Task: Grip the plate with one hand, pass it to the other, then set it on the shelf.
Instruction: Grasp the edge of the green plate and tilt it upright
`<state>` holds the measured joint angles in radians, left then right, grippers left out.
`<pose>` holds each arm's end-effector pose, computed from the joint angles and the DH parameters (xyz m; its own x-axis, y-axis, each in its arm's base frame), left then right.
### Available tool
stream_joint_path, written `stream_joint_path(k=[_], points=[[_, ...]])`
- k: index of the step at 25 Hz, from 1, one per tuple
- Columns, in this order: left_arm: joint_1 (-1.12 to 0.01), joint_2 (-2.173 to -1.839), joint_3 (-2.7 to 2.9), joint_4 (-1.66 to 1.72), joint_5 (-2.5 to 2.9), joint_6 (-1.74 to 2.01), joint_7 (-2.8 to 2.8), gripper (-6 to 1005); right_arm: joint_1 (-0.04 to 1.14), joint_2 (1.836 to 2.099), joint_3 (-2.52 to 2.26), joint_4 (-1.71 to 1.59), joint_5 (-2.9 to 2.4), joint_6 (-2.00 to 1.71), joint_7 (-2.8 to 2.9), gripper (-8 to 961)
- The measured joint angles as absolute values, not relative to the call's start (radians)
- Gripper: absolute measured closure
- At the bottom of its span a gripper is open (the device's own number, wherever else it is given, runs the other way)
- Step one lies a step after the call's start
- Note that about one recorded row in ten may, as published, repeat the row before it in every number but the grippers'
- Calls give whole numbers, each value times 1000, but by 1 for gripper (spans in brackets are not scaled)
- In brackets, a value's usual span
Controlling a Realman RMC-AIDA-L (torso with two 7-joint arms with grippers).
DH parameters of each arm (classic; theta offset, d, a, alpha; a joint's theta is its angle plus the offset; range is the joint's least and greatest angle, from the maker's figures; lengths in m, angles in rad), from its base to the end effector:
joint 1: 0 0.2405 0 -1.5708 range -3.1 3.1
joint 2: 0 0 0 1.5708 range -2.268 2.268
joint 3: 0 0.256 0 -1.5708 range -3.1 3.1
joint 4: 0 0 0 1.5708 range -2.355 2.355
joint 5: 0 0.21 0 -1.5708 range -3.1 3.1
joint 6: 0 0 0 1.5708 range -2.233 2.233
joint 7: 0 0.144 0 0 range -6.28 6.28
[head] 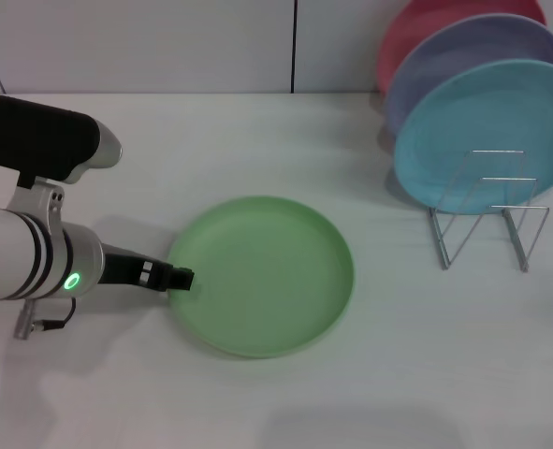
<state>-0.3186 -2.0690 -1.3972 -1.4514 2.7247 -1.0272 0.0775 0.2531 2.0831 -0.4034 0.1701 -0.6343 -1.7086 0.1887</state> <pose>-0.2115 0.3397 -0.0355 0.6285 0.7586 0.1718 0.6666 -0.4115 -0.6215 0.3828 0.2122 0.0496 0.6560 0.3214 -0.6829 -0.7542 0.3139 -0.5768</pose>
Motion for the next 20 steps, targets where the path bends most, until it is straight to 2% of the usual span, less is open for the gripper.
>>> stream_joint_path(k=[20], points=[[-350, -2070, -1382, -1392, 2718, -1029, 65, 187, 250, 2083, -403, 173, -636, -1709, 189, 112]])
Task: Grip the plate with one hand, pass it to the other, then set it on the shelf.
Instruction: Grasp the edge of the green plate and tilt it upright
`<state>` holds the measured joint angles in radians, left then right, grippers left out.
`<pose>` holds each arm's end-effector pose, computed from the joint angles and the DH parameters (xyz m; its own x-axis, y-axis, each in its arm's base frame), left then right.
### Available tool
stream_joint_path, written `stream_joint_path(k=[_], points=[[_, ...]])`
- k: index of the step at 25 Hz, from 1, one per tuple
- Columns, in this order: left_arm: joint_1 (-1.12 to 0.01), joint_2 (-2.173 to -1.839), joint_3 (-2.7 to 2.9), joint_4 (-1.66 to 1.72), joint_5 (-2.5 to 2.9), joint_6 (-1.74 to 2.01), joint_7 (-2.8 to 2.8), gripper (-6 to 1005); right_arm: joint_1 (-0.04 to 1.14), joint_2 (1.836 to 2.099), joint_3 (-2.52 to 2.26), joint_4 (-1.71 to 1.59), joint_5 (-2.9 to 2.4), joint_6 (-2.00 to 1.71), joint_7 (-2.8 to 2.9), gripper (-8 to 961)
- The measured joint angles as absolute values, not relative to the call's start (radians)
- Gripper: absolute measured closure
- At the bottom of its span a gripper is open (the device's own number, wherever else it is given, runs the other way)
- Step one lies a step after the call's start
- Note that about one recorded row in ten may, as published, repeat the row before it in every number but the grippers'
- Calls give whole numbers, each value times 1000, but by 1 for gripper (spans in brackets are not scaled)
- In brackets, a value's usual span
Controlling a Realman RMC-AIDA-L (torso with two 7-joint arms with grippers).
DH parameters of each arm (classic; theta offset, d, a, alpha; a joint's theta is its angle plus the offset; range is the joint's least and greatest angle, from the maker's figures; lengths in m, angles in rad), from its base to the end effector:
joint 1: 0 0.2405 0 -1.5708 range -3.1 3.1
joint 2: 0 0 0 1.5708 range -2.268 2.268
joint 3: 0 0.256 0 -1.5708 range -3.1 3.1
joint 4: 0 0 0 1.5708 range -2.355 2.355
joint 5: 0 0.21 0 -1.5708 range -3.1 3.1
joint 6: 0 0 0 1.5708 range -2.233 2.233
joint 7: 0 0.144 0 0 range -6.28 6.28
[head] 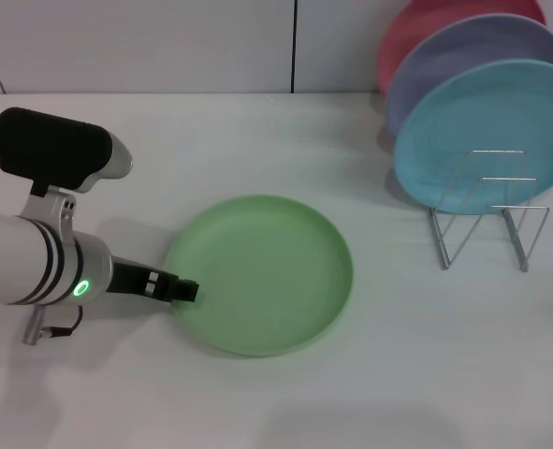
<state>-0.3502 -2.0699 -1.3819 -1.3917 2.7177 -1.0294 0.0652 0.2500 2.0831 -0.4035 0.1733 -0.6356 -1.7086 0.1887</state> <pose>-0.2156 0.3401 -0.0458 0.6109 0.7795 0.1384 0.6701 -0.4160 -0.6148 0.3834 0.2108 0.0488 0.6554 0.3176 -0.6853 -0.7546 0.3150 -0.5756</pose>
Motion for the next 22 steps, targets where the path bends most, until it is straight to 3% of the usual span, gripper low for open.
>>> stream_joint_path(k=[13, 18, 22], points=[[-395, -2070, -1364, -1355, 2723, -1032, 29, 207, 253, 2083, -403, 167, -635, -1702, 189, 112], [-403, -2069, -1365, -1354, 2724, -1032, 18, 392, 253, 2082, -403, 165, -635, -1701, 189, 113], [-408, -2069, -1365, -1350, 2724, -1034, 16, 441, 255, 2080, -403, 161, -635, -1701, 189, 113]])
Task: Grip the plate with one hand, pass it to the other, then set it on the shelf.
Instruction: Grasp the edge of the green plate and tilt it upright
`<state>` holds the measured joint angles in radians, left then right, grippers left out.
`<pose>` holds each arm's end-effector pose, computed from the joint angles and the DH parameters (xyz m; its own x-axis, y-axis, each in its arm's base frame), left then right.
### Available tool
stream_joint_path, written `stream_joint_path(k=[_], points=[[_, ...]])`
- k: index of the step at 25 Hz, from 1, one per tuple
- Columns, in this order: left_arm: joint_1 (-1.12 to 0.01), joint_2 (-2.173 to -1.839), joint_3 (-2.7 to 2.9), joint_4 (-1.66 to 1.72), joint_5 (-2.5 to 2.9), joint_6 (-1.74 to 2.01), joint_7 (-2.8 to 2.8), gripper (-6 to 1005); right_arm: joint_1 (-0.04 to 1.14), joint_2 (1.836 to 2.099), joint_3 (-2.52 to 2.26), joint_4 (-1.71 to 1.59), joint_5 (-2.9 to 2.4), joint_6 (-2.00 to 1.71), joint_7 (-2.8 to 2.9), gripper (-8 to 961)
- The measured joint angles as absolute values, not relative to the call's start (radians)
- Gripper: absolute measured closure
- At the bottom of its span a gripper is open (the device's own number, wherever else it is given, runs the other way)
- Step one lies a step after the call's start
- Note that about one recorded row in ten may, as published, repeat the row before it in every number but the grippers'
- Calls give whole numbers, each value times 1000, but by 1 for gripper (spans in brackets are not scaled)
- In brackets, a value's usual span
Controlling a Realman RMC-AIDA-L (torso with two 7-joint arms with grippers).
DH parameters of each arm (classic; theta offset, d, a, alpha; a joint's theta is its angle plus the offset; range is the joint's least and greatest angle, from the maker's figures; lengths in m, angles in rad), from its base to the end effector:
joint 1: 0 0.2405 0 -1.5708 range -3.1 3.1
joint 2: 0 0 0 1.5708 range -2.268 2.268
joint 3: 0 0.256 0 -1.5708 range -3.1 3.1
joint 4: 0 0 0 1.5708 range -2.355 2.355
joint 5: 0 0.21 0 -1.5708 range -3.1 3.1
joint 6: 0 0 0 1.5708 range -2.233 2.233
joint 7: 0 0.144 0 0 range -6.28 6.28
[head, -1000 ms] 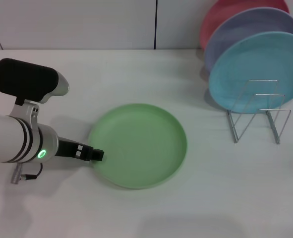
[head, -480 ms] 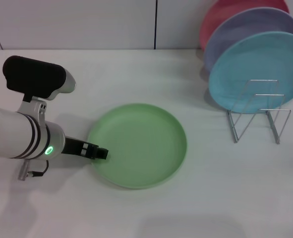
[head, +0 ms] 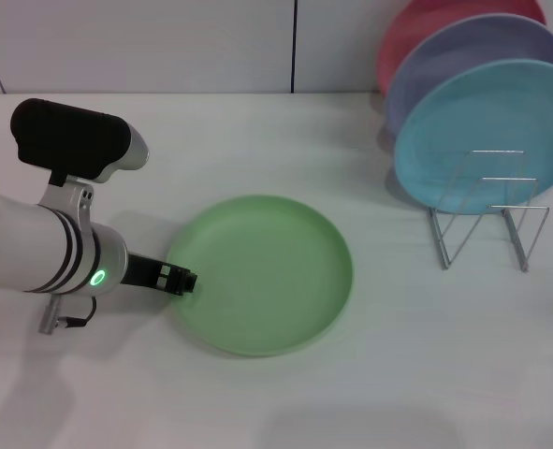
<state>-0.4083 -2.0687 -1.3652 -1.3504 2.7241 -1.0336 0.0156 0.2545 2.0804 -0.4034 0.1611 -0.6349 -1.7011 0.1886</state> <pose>-0.2074 0.3475 -0.0524 0.6047 0.7860 0.1284 0.6702 -0.4151 -0.6152 0.3838 0.2139 0.0520 0.6613 0.3207 -0.6781 -0.7496 0.3138 -0.5827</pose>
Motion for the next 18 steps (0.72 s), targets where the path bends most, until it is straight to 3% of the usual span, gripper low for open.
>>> stream_joint_path(k=[7, 13, 18], points=[[-423, -2068, -1365, -1339, 2725, -1047, 18, 527, 256, 2080, -403, 159, -635, -1701, 189, 114], [-431, -2068, -1364, -1341, 2726, -1049, 21, 763, 254, 2080, -403, 156, -635, -1701, 189, 114], [-430, -2068, -1361, -1352, 2726, -1050, 27, 851, 252, 2080, -403, 156, -635, -1705, 189, 114]])
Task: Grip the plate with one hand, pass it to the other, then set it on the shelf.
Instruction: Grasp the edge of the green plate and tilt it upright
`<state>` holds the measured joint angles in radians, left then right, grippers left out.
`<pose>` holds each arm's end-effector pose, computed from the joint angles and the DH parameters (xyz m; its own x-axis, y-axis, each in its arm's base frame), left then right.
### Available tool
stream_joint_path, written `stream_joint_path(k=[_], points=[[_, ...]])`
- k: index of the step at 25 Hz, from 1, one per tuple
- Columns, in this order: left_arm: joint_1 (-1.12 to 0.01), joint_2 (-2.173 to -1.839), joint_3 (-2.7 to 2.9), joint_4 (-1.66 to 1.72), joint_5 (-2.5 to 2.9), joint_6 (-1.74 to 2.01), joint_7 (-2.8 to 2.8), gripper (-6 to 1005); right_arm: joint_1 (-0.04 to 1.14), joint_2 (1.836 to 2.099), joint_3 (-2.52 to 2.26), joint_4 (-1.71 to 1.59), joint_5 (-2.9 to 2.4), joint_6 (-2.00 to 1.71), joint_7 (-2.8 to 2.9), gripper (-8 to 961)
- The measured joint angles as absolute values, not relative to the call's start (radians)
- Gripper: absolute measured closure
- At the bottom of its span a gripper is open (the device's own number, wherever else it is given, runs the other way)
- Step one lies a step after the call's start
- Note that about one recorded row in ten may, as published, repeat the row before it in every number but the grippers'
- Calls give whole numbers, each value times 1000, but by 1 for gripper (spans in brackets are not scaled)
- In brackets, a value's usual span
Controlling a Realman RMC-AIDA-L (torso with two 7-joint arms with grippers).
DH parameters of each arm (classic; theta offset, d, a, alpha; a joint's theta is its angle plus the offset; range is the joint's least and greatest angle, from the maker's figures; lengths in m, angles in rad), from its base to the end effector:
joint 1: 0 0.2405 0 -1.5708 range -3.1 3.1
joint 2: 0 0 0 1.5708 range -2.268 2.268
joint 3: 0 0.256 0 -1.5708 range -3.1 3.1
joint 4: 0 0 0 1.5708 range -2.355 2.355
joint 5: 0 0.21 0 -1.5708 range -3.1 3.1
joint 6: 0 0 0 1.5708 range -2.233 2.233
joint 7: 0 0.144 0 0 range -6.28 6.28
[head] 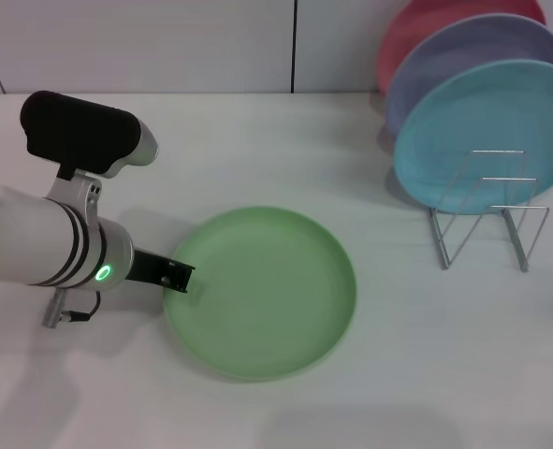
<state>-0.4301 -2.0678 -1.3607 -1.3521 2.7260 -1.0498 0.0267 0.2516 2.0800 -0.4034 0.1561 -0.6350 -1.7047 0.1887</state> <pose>-0.2009 0.3498 -0.0531 0.6257 0.7729 0.1052 0.6502 -0.4423 -0.6177 0.3841 0.2131 0.0534 0.6648 0.3245 -0.6728 -0.7467 0.3153 -0.5857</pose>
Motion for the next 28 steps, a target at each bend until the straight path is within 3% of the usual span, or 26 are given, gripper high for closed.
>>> stream_joint_path(k=[8, 28], points=[[-409, -2065, -1362, -1408, 2721, -1045, 51, 926, 247, 2080, -403, 156, -635, -1714, 221, 114], [-363, -2063, -1385, -1606, 2707, -1034, 117, 963, 248, 2081, -404, 146, -646, -1753, 228, 115]])
